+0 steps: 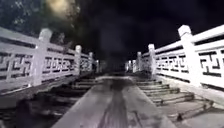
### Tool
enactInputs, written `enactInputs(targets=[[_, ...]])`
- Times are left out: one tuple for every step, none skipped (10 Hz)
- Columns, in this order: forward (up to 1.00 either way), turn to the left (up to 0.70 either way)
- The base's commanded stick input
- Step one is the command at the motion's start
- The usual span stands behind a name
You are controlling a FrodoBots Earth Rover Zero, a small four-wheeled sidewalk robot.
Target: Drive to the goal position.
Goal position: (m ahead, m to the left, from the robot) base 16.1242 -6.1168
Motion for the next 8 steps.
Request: enactInputs(targets=[[0.7, 0.0], [0.45, 0.0], [0.45, 0.0], [0.45, 0.0], [0.45, 0.0], [0.45, 0.0], [0.45, 0.0], [0.45, 0.0]])
